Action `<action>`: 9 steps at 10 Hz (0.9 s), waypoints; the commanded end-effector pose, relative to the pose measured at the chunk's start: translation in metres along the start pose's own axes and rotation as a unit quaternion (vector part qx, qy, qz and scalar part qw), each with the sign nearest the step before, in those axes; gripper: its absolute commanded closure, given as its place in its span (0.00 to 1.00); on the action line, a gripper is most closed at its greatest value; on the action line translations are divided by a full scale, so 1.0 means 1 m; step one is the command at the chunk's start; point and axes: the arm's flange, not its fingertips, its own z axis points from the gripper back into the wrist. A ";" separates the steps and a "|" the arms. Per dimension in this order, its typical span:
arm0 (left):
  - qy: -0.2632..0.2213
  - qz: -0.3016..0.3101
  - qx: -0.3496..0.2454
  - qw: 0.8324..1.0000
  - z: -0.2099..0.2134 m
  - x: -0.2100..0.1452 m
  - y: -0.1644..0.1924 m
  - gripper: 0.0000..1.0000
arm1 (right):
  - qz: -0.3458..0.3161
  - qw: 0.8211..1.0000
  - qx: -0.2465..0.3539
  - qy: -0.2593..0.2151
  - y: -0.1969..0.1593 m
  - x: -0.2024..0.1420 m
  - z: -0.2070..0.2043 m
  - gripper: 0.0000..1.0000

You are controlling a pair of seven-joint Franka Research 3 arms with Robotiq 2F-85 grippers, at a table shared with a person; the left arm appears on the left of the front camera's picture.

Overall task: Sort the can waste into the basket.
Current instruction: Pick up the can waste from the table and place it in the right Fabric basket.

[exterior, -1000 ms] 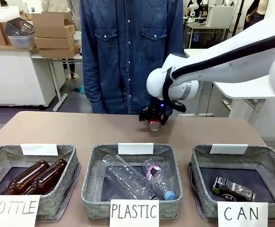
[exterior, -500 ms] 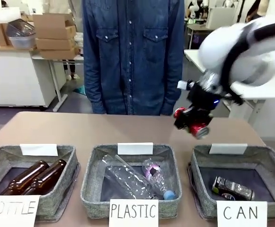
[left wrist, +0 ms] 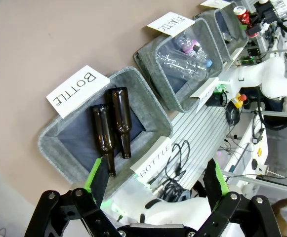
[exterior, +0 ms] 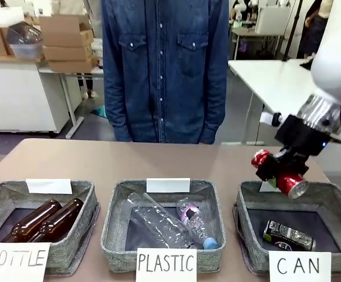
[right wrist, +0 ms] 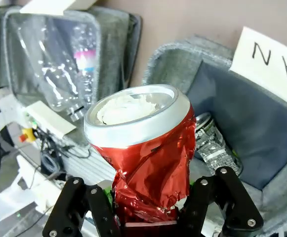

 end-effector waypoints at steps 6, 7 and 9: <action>0.002 -0.008 0.005 1.000 0.000 -0.003 0.001 0.00 | -0.025 1.000 -0.004 -0.001 -0.008 0.012 -0.001 0.39; 0.002 -0.008 0.005 1.000 0.000 -0.003 0.001 0.00 | -0.024 1.000 -0.005 -0.001 -0.008 0.012 -0.001 0.00; 0.002 -0.008 0.005 1.000 0.000 -0.003 0.001 0.00 | -0.021 1.000 -0.006 -0.001 -0.008 0.012 -0.001 0.00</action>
